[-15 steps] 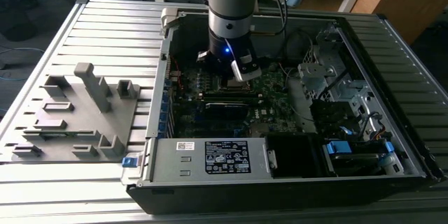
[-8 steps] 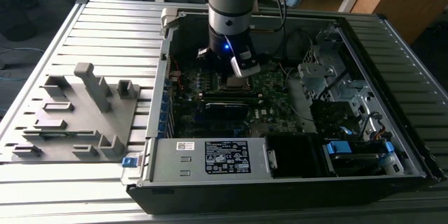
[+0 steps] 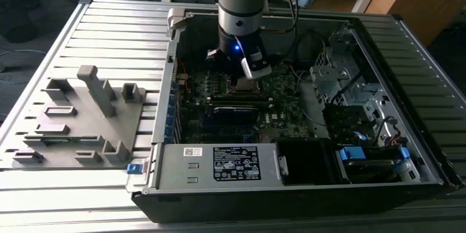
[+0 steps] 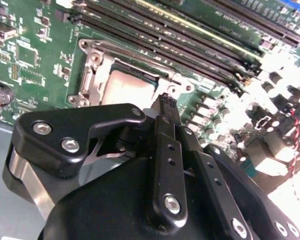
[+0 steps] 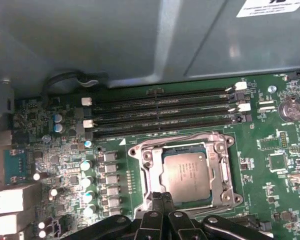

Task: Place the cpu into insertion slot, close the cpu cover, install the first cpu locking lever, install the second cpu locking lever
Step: 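Install the second cpu locking lever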

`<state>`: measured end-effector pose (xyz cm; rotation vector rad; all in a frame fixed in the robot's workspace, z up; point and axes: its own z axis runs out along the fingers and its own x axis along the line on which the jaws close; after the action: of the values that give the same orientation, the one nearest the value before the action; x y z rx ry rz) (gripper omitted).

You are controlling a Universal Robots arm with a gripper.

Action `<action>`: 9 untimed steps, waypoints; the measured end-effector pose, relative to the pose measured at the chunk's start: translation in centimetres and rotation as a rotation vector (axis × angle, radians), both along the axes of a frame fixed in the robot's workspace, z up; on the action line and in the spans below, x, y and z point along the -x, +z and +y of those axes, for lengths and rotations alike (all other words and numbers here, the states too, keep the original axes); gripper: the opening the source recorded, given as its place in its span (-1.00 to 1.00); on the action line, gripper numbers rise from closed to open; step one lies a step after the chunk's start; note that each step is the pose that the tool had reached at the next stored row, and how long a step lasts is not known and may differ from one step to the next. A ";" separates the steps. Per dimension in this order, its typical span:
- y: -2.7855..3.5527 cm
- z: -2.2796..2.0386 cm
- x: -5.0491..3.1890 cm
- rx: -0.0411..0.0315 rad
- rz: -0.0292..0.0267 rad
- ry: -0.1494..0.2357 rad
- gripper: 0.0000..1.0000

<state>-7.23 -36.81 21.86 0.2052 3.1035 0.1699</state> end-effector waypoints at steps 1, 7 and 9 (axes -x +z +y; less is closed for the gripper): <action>-0.02 0.04 -0.20 0.0000 0.0000 0.000 -0.79; -0.12 0.31 -1.56 -0.0001 0.0000 0.000 -0.79; -0.14 0.47 -1.81 -0.0001 0.0000 0.000 -0.79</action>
<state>-5.42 -36.34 21.73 0.2051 3.1035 0.1700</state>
